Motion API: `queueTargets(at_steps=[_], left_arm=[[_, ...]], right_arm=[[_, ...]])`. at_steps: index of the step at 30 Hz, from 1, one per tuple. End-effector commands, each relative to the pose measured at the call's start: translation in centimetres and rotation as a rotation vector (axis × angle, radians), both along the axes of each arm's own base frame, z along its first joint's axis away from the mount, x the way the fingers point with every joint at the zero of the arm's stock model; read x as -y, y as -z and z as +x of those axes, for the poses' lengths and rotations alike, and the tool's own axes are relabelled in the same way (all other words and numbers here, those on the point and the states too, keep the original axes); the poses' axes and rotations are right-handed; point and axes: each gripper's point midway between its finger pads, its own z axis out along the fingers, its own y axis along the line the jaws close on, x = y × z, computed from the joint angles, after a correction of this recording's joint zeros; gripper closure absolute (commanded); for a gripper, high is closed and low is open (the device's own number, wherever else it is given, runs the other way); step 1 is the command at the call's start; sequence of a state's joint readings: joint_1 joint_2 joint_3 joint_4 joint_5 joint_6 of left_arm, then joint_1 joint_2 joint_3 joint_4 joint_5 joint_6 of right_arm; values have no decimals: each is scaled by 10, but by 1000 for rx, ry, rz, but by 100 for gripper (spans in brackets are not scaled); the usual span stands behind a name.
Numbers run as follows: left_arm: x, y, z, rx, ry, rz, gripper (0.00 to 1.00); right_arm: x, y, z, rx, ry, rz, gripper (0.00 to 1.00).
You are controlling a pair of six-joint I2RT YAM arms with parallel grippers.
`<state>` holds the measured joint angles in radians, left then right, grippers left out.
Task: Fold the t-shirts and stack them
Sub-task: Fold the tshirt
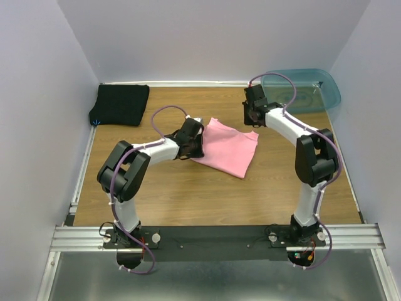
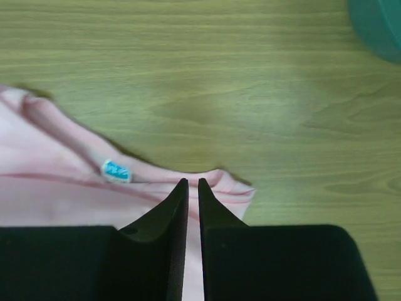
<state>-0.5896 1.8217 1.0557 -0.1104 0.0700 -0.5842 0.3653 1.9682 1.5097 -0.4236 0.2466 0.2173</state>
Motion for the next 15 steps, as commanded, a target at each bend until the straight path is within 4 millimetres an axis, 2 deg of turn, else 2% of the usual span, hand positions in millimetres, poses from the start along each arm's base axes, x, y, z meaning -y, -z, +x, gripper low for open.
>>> queueTargets(at_steps=[1,2,3,4,5,6,7,9,10,11,12,13,14,15], left_arm=[[18,-52,17,86,24,-77,87],[20,-69,19,111,26,-94,80],[21,-81,22,135,27,-107,76],[24,-101,28,179,33,-127,69],[26,-109,31,198,37,-136,65],[28,-115,34,212,44,-142,62],[30,-120,40,231,54,-148,61],[36,-118,46,232,70,-159,63],[40,-120,50,235,79,-172,67],[48,-105,52,202,103,-179,72],[66,-94,66,188,149,-200,78],[67,-94,67,193,147,-200,78],[67,-79,73,178,147,-177,79],[68,-81,83,195,134,-173,80]], right_arm=[[-31,-21,-23,-6,-70,162,82],[-35,-32,-30,3,-91,201,81],[-41,-32,-39,-18,-112,247,80],[-46,-24,-53,-56,-138,283,78],[-49,-28,-58,-50,-155,317,78],[-60,-37,-68,-56,-212,391,77],[-59,-32,-75,-68,-227,422,76],[-61,-31,-81,-75,-248,470,75],[-59,-31,-84,-84,-259,511,75],[-58,-31,-82,-72,-263,535,75],[-51,-20,-89,-106,-270,649,75],[-51,-20,-89,-106,-270,650,75],[-48,-14,-89,-103,-272,666,75],[-49,-11,-93,-124,-288,703,75]])
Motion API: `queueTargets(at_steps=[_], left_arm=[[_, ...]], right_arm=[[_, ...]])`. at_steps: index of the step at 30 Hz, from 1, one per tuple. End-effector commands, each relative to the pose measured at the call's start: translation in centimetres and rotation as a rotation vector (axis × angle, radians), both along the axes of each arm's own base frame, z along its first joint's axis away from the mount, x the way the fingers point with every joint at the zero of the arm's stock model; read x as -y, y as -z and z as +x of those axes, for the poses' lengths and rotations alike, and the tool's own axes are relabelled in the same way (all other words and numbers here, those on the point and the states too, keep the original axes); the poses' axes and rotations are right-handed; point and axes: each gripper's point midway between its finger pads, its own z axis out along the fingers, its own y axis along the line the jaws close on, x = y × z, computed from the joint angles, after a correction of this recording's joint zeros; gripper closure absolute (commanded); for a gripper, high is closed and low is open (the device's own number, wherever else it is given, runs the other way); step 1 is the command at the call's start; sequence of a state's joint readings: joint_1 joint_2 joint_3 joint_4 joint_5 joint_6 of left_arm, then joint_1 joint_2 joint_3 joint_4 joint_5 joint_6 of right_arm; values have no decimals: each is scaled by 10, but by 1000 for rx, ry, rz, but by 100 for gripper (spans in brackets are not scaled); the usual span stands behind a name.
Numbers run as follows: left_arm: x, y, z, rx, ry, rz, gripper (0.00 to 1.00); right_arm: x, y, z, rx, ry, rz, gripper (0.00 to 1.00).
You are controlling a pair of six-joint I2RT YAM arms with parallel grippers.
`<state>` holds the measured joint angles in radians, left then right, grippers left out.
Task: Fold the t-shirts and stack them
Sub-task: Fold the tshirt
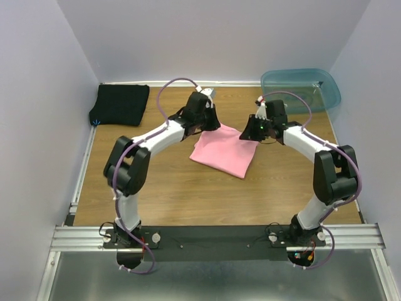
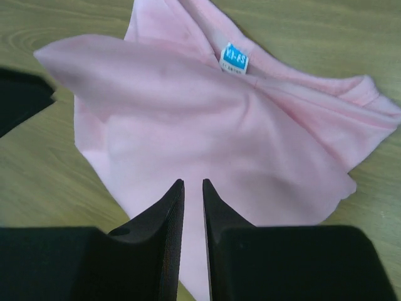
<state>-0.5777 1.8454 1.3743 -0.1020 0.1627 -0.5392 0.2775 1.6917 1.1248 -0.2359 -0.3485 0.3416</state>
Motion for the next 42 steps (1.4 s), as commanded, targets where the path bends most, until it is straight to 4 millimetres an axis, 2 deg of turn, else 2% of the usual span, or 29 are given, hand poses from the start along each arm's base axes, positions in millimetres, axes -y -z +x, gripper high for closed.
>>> queueTargets(at_steps=[1,4,5,6,7,9,10,12,15,16,18,19,20,21,22,23,25,26,27,28,29,30,31,33,36,37,38,40,42], left_arm=[[10,51,22,-52,31,52,82],[6,70,44,-65,7,62,84],[6,76,48,-77,8,61,85],[6,77,56,-79,7,49,85],[5,97,56,-118,13,60,86],[4,110,62,-136,9,66,87],[-2,124,64,-161,-2,75,87],[-8,131,68,-175,-17,74,87],[-22,129,79,-173,-47,58,85],[-25,119,81,-158,-54,51,80],[-32,107,84,-137,-60,41,75],[-32,90,81,-115,-53,29,67],[-35,87,75,-116,-52,29,63],[-33,59,73,-74,-39,-4,57],[-34,49,69,-64,-36,-17,54],[-35,38,65,-46,-35,-25,51],[-44,14,52,-8,-63,-46,50],[-48,9,48,-2,-81,-52,50],[-54,19,37,-29,-95,-46,50],[-59,7,33,-1,-111,-58,50],[-63,9,27,-9,-121,-52,50],[-68,24,15,-43,-124,-37,50],[-68,16,12,-21,-124,-60,51],[-71,26,3,-38,-129,-66,55],[-76,61,-19,-120,-122,-56,64],[-76,69,-22,-141,-128,-62,69],[-78,77,-25,-151,-131,-54,69],[-87,105,-37,-213,-162,-33,71],[-92,118,-44,-267,-184,-37,72]], right_arm=[[4,7,-4,-30,-49,199,75],[21,25,5,-31,-14,285,75],[27,41,5,-67,8,303,75],[38,50,4,-94,39,335,75],[42,55,8,-91,48,343,75],[49,79,8,-129,65,334,75],[51,83,9,-133,66,331,75],[53,95,9,-153,62,333,75],[52,91,12,-144,58,335,75],[61,84,16,-123,76,337,75],[58,71,16,-109,69,359,75],[57,56,17,-84,61,371,74],[51,49,13,-91,48,396,73],[47,41,11,-84,38,405,72],[46,34,10,-71,31,412,71],[34,21,4,-54,-5,421,71],[12,11,-13,-73,-68,452,69],[3,1,-19,-59,-102,459,69],[-16,-4,-31,-67,-168,475,68],[-24,-5,-40,-79,-198,484,68],[-31,-6,-47,-92,-223,491,68],[-44,-7,-57,-105,-272,502,68],[-47,-3,-64,-120,-285,503,68],[-52,4,-71,-133,-302,502,68],[-52,21,-85,-173,-318,521,69],[-52,33,-90,-208,-325,528,69],[-52,41,-94,-232,-333,531,69],[-48,62,-102,-266,-332,512,71],[-41,88,-108,-317,-293,480,72]])
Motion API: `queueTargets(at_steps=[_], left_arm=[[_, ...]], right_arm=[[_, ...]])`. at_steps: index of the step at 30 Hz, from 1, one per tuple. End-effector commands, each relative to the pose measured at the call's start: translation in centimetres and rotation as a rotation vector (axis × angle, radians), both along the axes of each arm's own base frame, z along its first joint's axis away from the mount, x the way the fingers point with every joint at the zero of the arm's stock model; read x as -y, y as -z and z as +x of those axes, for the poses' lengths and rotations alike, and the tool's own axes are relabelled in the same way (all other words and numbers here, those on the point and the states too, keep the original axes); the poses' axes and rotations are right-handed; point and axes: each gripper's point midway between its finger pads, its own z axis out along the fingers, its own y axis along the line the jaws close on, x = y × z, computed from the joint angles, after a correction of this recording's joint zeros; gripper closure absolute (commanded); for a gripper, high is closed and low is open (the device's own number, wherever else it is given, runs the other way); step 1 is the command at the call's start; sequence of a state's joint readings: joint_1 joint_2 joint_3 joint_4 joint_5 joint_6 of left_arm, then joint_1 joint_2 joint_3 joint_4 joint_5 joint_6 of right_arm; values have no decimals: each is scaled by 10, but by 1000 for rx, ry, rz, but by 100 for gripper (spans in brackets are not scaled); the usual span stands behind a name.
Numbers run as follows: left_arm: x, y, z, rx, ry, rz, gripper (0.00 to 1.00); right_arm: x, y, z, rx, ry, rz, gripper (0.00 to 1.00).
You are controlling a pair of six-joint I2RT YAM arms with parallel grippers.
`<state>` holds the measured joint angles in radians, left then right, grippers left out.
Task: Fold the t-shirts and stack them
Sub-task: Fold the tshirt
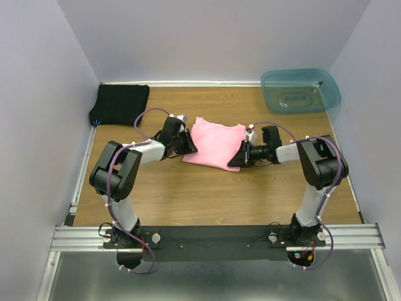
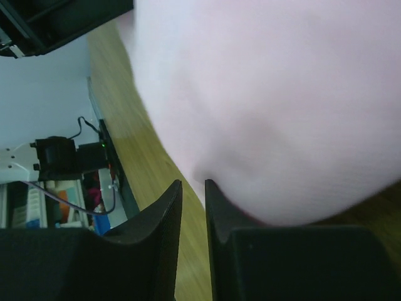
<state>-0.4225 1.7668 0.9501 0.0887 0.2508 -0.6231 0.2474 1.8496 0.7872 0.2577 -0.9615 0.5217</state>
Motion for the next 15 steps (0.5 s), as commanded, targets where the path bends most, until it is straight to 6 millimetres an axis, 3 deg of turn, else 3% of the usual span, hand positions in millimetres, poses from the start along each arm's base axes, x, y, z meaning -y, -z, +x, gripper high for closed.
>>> queueTargets(at_steps=[1,4,8,9,10,13,15], left_arm=[[-9,32,-14,-94,-52,-15,73],[-17,40,-30,-139,-84,-23,74],[-17,29,-48,-149,-84,-66,72],[-17,16,-48,-116,-87,-88,71],[-18,18,-50,-118,-87,-87,70],[-18,-30,-36,20,-98,-128,62],[-20,-46,-25,74,-109,-134,56]], right_arm=[[14,40,-15,-77,6,-32,73],[39,60,-8,-113,117,-99,77],[57,50,6,-86,181,-148,77],[55,36,11,-53,165,-134,77],[54,29,12,-38,160,-122,77],[48,-8,28,31,161,-75,76],[44,-34,47,87,164,-39,76]])
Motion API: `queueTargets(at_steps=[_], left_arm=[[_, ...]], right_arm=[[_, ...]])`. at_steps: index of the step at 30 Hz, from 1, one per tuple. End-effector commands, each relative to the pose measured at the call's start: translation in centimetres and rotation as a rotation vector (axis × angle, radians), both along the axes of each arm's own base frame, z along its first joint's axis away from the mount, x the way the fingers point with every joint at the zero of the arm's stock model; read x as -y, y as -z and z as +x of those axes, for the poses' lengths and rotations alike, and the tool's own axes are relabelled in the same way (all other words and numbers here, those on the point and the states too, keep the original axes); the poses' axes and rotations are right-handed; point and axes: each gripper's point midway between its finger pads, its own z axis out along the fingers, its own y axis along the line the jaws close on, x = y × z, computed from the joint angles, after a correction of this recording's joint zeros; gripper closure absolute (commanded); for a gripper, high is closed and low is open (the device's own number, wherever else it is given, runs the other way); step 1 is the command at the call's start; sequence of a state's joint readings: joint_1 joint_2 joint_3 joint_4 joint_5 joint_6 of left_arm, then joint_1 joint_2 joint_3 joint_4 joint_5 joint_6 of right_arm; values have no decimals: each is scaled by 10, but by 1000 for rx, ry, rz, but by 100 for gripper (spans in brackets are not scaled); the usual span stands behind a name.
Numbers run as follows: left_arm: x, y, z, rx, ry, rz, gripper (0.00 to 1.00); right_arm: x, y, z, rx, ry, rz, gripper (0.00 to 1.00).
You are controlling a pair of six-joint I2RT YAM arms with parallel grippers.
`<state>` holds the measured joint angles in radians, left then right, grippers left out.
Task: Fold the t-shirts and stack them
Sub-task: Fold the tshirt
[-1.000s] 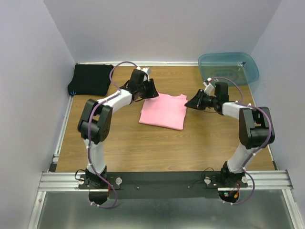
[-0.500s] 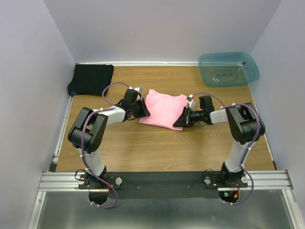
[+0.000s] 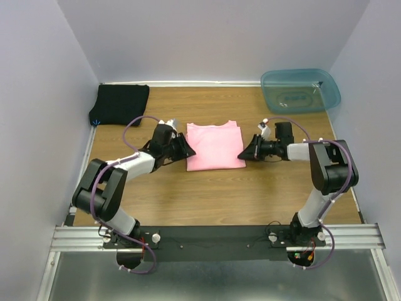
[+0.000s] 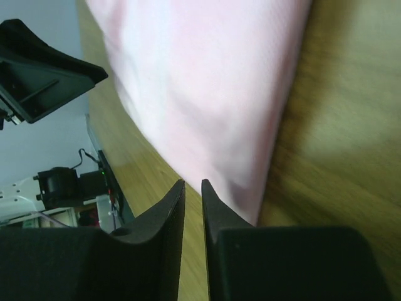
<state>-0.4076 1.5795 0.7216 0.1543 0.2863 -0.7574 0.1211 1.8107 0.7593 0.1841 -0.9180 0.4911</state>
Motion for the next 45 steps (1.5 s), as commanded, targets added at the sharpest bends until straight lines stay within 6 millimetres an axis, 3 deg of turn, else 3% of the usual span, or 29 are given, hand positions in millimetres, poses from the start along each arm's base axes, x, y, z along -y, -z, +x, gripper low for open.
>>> queueTargets(at_steps=[1,2,4,8,9,10,14,15,16,18,20,25,28,29,31,32,33,34,36,37,40,41,43,45], left_arm=[[-2,-55,31,174,-50,-39,55],[-4,-62,39,195,-60,-46,55],[-1,-75,53,244,-60,-73,55],[10,-67,75,228,-32,-96,60],[14,-72,84,241,-24,-108,62],[16,-57,88,213,-18,-102,65],[7,-35,110,187,-55,-81,70],[3,-28,114,174,-67,-78,71],[-1,-25,119,167,-78,-80,71],[-5,-3,121,114,-84,-82,73],[-6,17,120,66,-89,-80,74],[-27,33,119,20,-152,-109,75],[-29,20,116,22,-139,-153,72],[-27,5,116,53,-122,-166,68],[-26,-21,111,99,-107,-181,59],[-27,-32,110,120,-103,-180,56],[-28,-42,108,137,-100,-177,53],[-32,-61,105,179,-94,-156,45],[-37,-81,102,225,-92,-127,43],[-45,-98,98,258,-93,-91,30],[-70,-114,90,279,-156,24,13],[-79,-134,88,327,-180,50,10],[-107,-138,75,308,-254,163,6],[-127,-138,65,291,-316,239,2]], right_arm=[[-3,-49,38,121,32,14,76],[-5,-66,54,168,40,22,75],[-7,-81,72,194,59,36,73],[-13,-91,114,221,89,71,73],[-15,-83,125,193,100,86,73],[-17,-70,133,185,103,99,73],[-20,-50,152,156,121,118,73],[-20,-42,154,143,122,117,73],[-20,-18,155,99,128,107,73],[-18,9,156,54,142,92,73],[-15,26,154,32,150,83,73],[-4,43,152,11,181,72,73],[0,33,157,61,177,48,73],[1,35,153,35,172,24,72],[-1,5,157,115,150,-33,72],[-2,10,155,110,143,-54,71],[-3,1,154,134,136,-68,69],[-6,-22,156,201,132,-91,63],[-9,-36,149,213,113,-124,53],[-14,-56,145,253,98,-157,43],[-33,-78,132,335,38,-269,31],[-37,-76,120,304,11,-320,29],[-58,-85,107,367,-34,-419,26],[-69,-81,90,372,-67,-506,25]])
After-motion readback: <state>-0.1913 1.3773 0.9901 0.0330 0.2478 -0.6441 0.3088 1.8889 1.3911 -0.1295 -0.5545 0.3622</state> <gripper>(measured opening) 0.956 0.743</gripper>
